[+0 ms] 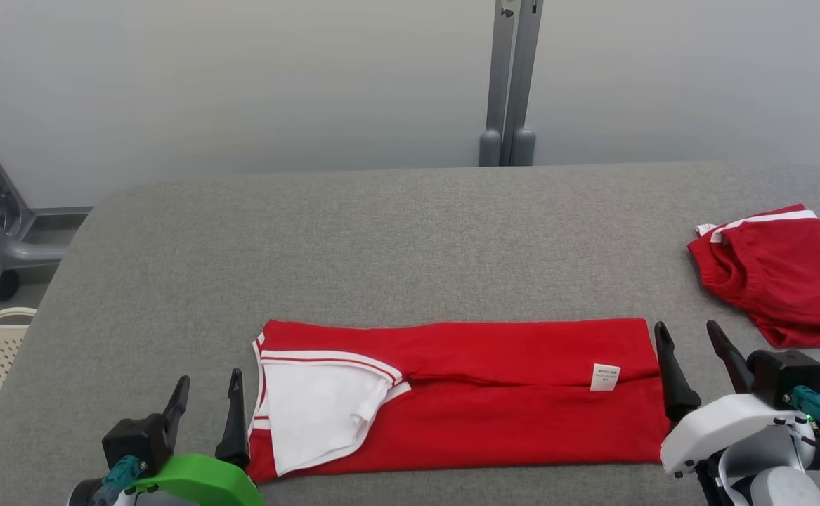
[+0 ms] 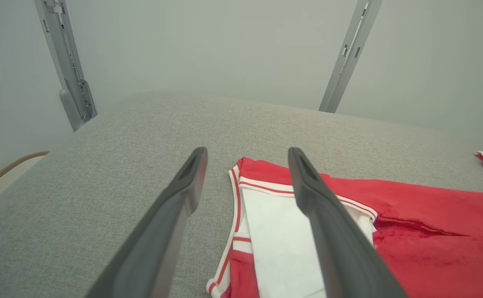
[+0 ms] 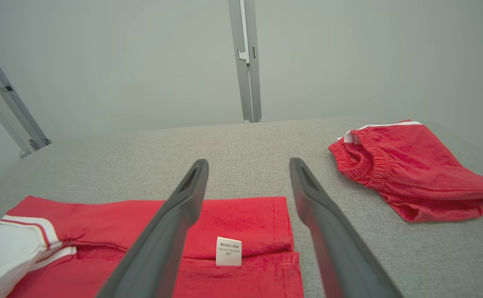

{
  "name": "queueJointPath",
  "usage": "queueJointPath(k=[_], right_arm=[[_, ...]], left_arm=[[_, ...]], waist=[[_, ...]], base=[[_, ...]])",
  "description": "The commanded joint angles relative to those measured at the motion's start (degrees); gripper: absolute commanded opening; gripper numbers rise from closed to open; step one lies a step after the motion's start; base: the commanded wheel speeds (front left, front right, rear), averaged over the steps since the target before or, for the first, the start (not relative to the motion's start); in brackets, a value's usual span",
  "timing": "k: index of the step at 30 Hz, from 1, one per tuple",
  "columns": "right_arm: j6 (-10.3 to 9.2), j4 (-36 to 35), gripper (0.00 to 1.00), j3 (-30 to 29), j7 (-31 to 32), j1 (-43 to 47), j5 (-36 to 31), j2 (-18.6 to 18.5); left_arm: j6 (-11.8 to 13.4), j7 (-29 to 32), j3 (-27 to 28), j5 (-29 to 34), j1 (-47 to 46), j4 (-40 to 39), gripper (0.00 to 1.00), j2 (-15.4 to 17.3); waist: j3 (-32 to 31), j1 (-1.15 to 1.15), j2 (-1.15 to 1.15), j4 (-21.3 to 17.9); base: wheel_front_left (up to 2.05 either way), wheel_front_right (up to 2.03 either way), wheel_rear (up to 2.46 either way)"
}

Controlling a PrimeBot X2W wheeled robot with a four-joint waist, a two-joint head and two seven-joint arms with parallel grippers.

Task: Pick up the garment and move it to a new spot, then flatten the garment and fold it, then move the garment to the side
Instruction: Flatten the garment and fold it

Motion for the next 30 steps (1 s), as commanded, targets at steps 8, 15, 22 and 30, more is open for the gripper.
queueJointPath(k=[8,15,22,30], right_arm=[[-0.04,1.24,1.0,0.85,-2.43,2.56,1.74,-0.04],[-0.04,1.82,1.0,1.51,-2.43,1.76,2.11,-0.03],[-0.04,1.96,1.0,1.42,-1.34,0.63,2.12,-0.03],[-0.03,4.01,1.0,-4.68,7.66,-3.29,0.43,-0.03]], left_arm=[[-0.2,-0.75,2.56,-1.65,2.34,0.95,1.0,-0.68],[-0.24,-1.04,3.63,-0.76,3.44,0.19,1.0,-0.81],[-0.85,-0.99,3.13,0.01,3.54,-0.23,1.0,-0.61],[-1.73,-1.02,2.54,0.35,3.09,0.27,1.0,-0.54]], waist=[[-0.33,0.0,0.0,-1.17],[-0.23,0.0,0.0,-1.17],[-0.08,0.0,0.0,-1.15],[0.24,0.0,0.0,-1.14]], base=[[0.0,0.0,0.0],[0.0,0.0,0.0],[0.0,0.0,0.0],[0.0,0.0,0.0]])
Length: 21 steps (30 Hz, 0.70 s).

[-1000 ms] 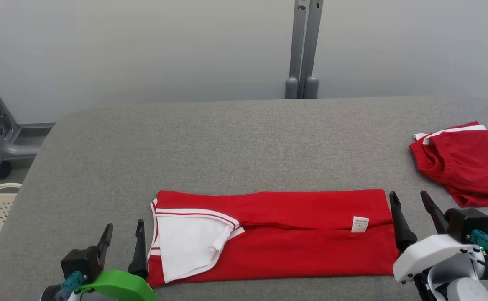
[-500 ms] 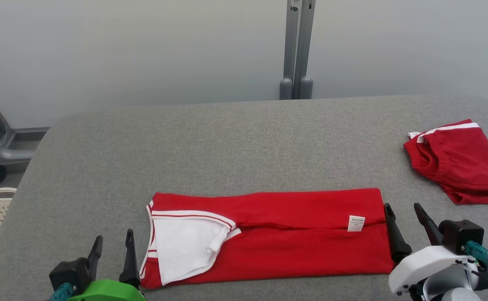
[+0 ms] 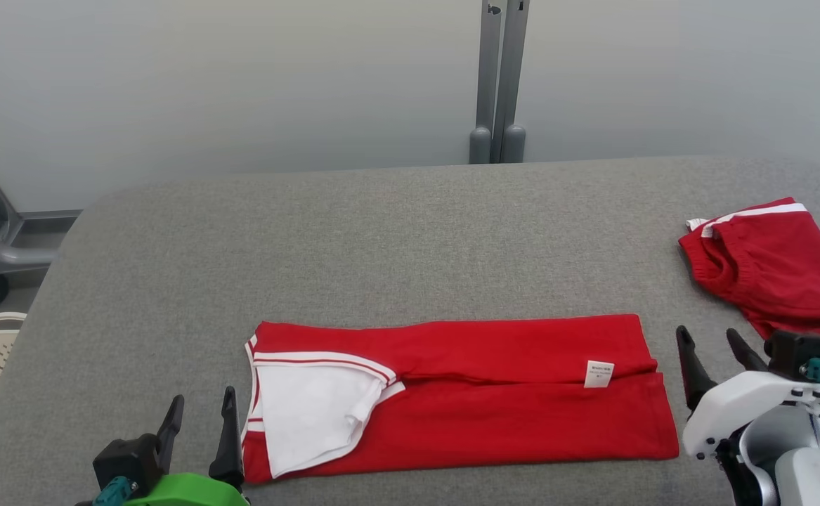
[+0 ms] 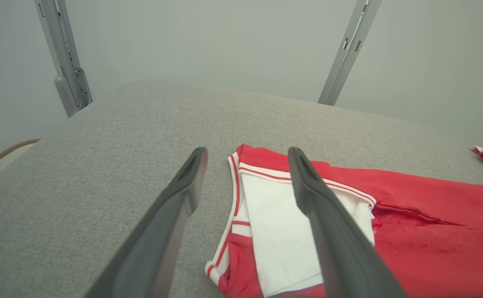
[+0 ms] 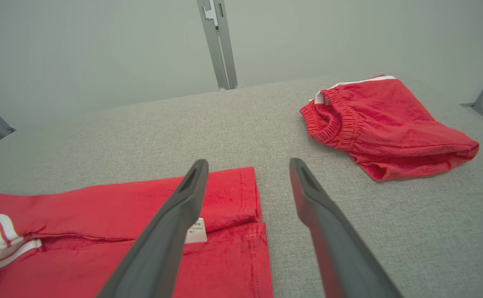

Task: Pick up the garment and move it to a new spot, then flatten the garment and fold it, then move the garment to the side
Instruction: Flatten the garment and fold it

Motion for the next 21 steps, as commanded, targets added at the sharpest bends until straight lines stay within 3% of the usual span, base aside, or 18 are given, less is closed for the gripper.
queueJointPath(k=[1,9,21], right_arm=[[-0.04,0.29,1.0,-0.96,0.89,-0.94,-0.61,-0.13],[-0.03,6.57,1.0,-5.96,5.67,-6.63,-6.45,-0.07],[-0.04,24.98,1.0,-9.05,1.56,-14.46,-12.7,-0.13]], left_arm=[[-0.36,-0.24,-0.01,0.39,0.12,0.25,1.0,0.17],[-1.0,-0.27,-0.65,1.08,-0.78,0.21,1.0,-0.1],[-1.78,0.62,-2.23,1.75,-2.6,-0.49,1.0,0.31]], waist=[[0.07,0.0,0.0,0.14],[1.22,0.0,0.0,1.05],[4.68,0.0,0.0,3.95]], base=[[0.0,0.0,0.0],[0.0,0.0,0.0],[0.0,0.0,0.0]])
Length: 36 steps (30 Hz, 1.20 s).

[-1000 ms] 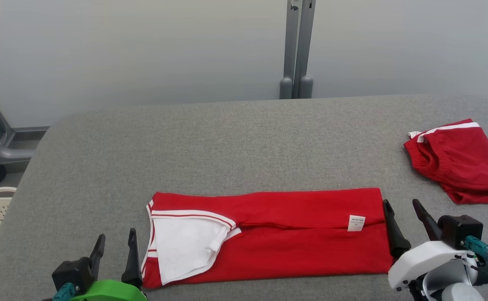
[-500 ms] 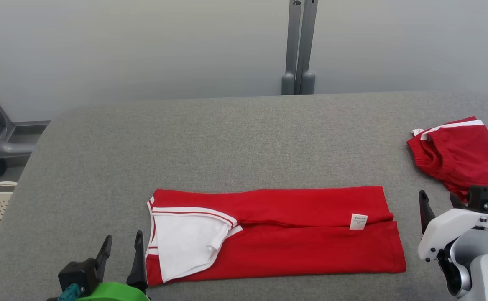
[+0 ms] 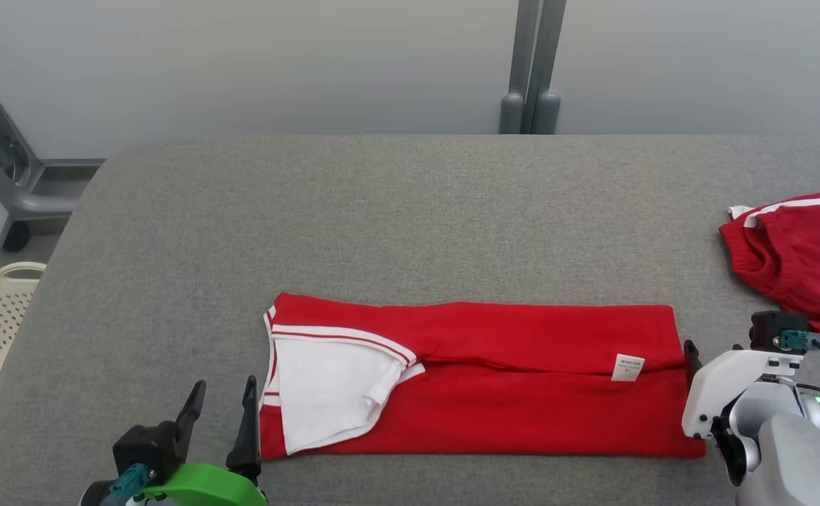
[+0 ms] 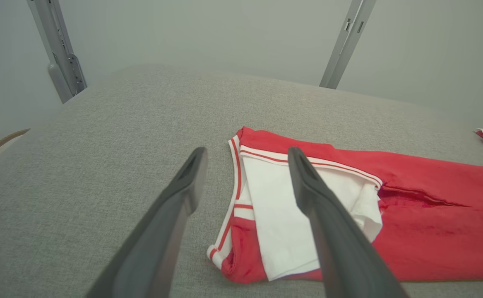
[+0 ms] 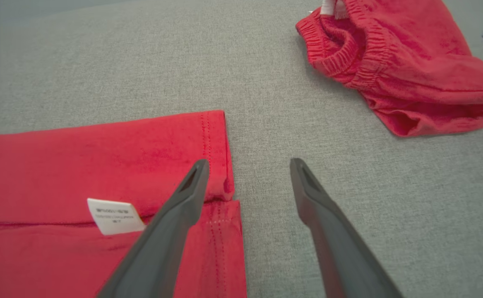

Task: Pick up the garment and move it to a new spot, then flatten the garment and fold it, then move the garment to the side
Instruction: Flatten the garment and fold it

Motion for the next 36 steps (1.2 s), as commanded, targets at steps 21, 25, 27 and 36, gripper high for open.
queueJointPath(k=[21,25,27,36], right_arm=[[-0.04,17.5,0.82,-4.65,-1.88,-6.92,-2.78,-0.19],[-0.05,20.33,0.09,-5.84,-2.57,-8.3,-2.3,-0.19],[-0.09,21.51,0.0,-6.39,-3.04,-8.9,-2.54,-0.29],[-0.09,23.44,0.0,-10.49,-4.02,-11.57,-5.62,-0.37]], left_arm=[[-0.32,0.19,-0.32,-0.73,-2.22,0.56,1.0,0.24],[-0.3,0.26,-0.44,-0.81,-2.46,0.68,1.0,0.32],[-0.22,0.25,-0.48,-0.86,-2.49,0.75,1.0,0.32],[-0.02,0.14,-0.57,-1.33,-1.94,0.81,1.0,0.3]], waist=[[2.39,0.0,0.0,1.77],[2.52,0.0,0.0,1.82],[2.48,0.0,0.0,1.83],[2.09,0.0,0.0,1.44]], base=[[0.0,0.0,0.0],[0.0,0.0,0.0],[0.0,0.0,0.0],[0.0,0.0,0.0]])
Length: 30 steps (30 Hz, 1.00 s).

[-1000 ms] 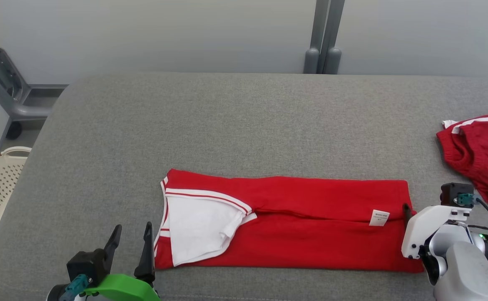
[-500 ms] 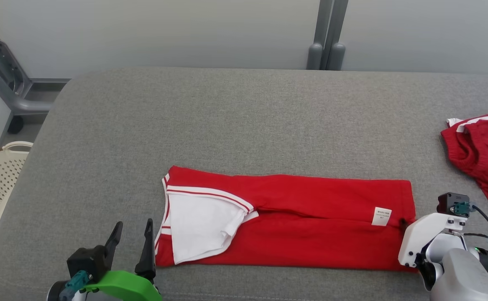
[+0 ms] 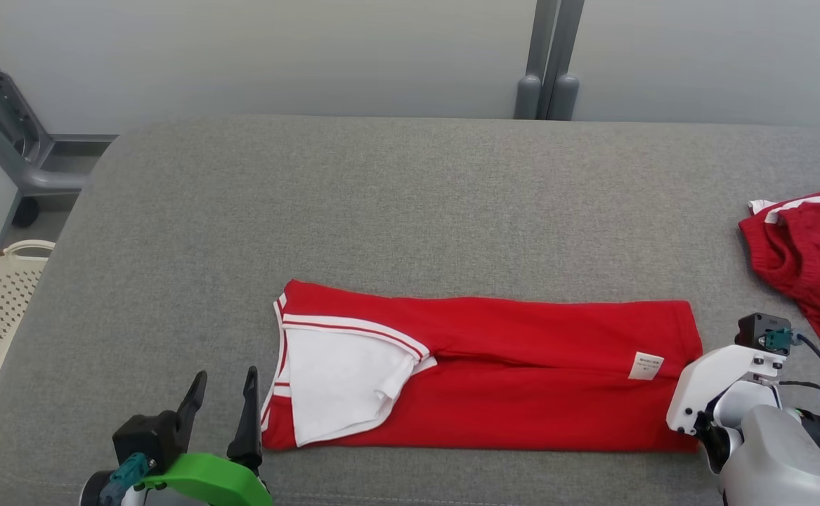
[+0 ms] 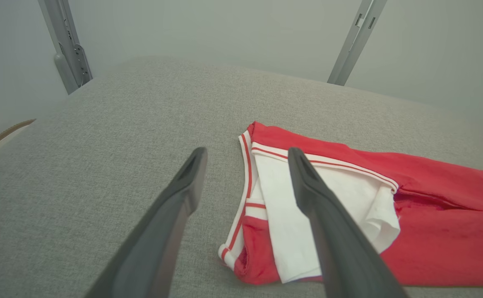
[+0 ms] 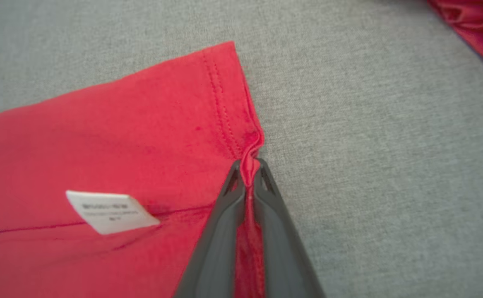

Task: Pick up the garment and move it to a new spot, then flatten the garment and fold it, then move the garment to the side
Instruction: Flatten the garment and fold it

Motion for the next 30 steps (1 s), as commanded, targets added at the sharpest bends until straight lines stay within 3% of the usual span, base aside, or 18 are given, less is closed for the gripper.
queueJointPath(k=[1,11,19,24,30], right_arm=[[-0.16,-0.44,0.0,-1.24,-0.55,-0.36,-1.15,-0.6],[-0.15,-11.32,0.0,-10.58,0.91,2.2,-9.93,-0.53],[-0.15,-18.47,0.0,-12.97,3.49,4.35,-11.5,-0.48],[-0.13,-20.18,0.0,-9.5,5.09,5.01,-9.1,-0.4],[-0.13,-18.08,0.0,1.89,6.89,5.91,0.52,-0.36]], left_arm=[[0.31,-0.08,0.01,-0.33,-0.09,0.09,1.0,0.18],[0.25,-0.37,-0.06,-0.63,0.55,0.17,1.0,-0.17],[0.25,-0.47,-0.32,-0.76,0.87,-0.02,1.0,-0.15],[0.05,-0.5,-0.59,-0.86,0.81,0.16,1.0,-0.1],[-0.1,-0.42,-1.1,-1.07,0.81,0.6,1.0,-0.25]], waist=[[-0.06,0.0,0.0,-0.17],[-0.74,0.0,0.0,-0.87],[-1.27,0.0,0.0,-1.57],[-1.69,0.0,0.0,-1.8],[-2.36,0.0,0.0,-1.72]], base=[[0.0,0.0,0.0],[0.0,0.0,0.0],[0.0,0.0,0.0],[0.0,0.0,0.0],[0.0,0.0,0.0]])
